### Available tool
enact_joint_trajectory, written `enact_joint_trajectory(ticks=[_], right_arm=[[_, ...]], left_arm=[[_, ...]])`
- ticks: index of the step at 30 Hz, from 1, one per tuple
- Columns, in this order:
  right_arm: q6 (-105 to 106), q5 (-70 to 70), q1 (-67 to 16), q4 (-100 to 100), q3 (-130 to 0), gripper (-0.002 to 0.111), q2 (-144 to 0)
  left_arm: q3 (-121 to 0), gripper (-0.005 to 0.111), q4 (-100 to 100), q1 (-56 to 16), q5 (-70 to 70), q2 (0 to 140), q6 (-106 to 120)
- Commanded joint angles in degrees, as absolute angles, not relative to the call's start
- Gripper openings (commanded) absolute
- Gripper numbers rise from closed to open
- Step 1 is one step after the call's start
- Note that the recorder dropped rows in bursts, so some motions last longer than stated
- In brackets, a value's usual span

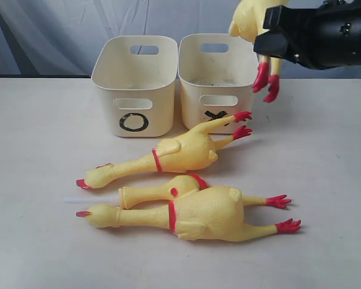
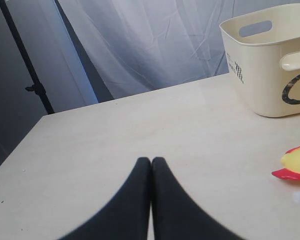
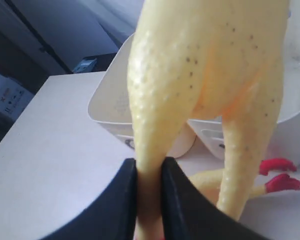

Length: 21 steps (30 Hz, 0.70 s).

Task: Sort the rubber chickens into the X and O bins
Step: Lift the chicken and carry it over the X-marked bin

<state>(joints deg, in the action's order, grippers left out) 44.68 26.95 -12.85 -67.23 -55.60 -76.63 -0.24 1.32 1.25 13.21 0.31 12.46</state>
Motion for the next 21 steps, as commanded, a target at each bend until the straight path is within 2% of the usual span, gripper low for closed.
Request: enact_joint_trajectory(ticks=[1, 5, 12, 21], right_arm=[[44.85, 25.53, -12.66, -67.14, -64.34, -0.001, -86.63], [44.62, 26.02, -12.74, -67.03, -73.58, -0.001, -95.97], [43.58, 25.26, -13.06, -67.03, -82.32, -0.001, -104.71], [43.58, 10.98, -18.16, -57.95, -88.91, -0.001, -112.84]], left_arm=[[0.00, 0.000, 1.26, 1.57, 13.27, 0.00, 12.26], [0.00, 0.000, 1.26, 1.57, 13.27, 0.00, 12.26], [0.00, 0.000, 1.26, 1.57, 13.27, 0.00, 12.26], [0.00, 0.000, 1.27, 1.57, 13.27, 0.00, 12.26]])
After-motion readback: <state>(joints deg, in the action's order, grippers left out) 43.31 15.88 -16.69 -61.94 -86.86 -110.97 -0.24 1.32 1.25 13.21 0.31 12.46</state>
